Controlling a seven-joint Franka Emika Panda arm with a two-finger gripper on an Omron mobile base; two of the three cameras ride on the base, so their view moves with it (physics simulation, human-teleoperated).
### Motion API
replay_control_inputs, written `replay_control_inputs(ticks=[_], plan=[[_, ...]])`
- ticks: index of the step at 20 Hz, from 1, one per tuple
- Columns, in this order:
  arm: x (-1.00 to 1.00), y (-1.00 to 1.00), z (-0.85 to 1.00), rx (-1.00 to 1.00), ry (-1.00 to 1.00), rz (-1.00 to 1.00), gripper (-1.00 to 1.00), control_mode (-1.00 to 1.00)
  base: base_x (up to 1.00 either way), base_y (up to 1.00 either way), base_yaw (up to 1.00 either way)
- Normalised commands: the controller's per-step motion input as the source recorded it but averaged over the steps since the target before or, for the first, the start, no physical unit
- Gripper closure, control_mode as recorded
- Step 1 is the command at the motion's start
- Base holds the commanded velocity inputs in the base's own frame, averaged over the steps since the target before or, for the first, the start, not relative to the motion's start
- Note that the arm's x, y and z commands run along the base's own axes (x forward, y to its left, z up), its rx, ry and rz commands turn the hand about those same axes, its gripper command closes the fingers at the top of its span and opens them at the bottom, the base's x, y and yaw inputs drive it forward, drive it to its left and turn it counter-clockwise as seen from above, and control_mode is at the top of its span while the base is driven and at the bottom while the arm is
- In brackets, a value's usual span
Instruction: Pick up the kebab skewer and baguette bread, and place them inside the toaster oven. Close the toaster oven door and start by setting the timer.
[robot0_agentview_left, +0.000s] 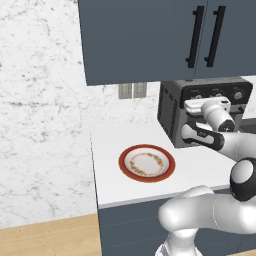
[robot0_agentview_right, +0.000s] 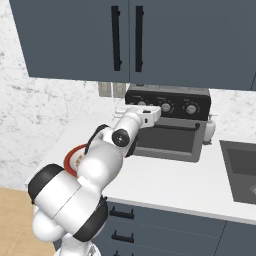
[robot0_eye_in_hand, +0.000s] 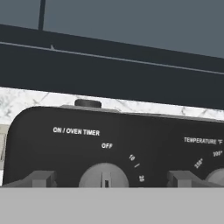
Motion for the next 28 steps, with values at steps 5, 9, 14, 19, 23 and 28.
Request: replay_control_inputs(ticks=[5,9,14,19,23,28], plan=[[0.0,0.0,0.0,0.0,0.0,0.0,-1.0,-1.0,0.0,0.0,0.0],[0.0,0.0,-0.06,0.0,0.0,0.0,-1.0,-1.0,0.0,0.0,0.0],[0.01,0.0,-0.04,0.0,0.0,0.0,-1.0,-1.0,0.0,0.0,0.0],[0.01,0.0,0.0,0.0,0.0,0.0,-1.0,-1.0,0.0,0.0,0.0],[0.01,0.0,0.0,0.0,0.0,0.0,-1.0,-1.0,0.0,0.0,0.0],[0.05,0.0,0.0,0.0,0.0,0.0,-1.0,-1.0,0.0,0.0,0.0]])
